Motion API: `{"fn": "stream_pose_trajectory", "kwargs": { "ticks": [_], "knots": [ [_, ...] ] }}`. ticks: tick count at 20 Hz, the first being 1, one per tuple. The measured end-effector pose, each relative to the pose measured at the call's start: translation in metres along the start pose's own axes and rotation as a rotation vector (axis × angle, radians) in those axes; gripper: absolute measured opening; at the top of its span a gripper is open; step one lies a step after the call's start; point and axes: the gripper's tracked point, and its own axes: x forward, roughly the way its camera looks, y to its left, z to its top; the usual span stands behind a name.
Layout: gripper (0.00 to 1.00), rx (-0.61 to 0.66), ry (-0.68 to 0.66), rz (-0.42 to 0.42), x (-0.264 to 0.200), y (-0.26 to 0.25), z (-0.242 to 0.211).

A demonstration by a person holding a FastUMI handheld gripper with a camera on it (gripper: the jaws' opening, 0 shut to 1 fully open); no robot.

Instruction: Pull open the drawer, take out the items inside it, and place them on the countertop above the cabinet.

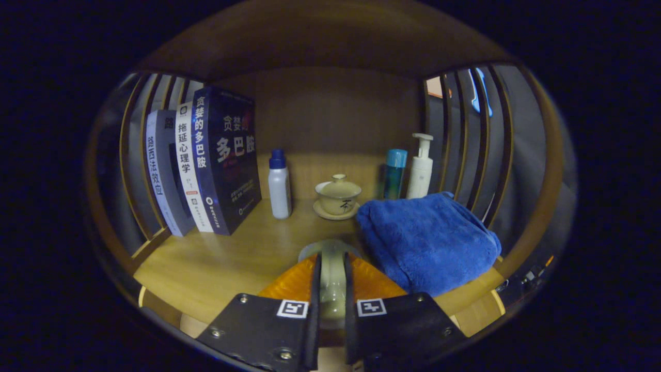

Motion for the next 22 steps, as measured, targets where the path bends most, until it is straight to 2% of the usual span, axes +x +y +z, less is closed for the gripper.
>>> {"fn": "stream_pose_trajectory", "kwargs": {
  "ticks": [4, 6, 7, 9, 11, 14, 18, 21, 22],
  "knots": [
    [0.27, 0.016, 0.016, 0.015, 0.001, 0.001, -0.004],
    [0.30, 0.044, 0.026, -0.008, -0.002, -0.006, -0.004],
    [0.40, 0.070, 0.033, -0.021, -0.004, -0.010, -0.004],
    [0.61, 0.120, 0.065, 0.017, -0.011, -0.003, -0.011],
    [0.82, 0.118, 0.065, 0.038, -0.020, -0.002, -0.011],
    [0.85, 0.081, 0.023, 0.022, -0.042, -0.007, -0.003],
    [0.84, 0.064, 0.031, 0.057, -0.081, -0.001, -0.002],
    [1.00, 0.046, 0.019, 0.066, -0.115, -0.001, 0.005],
    [1.00, 0.043, 0.011, 0.068, -0.129, -0.002, 0.007]
  ]
}}
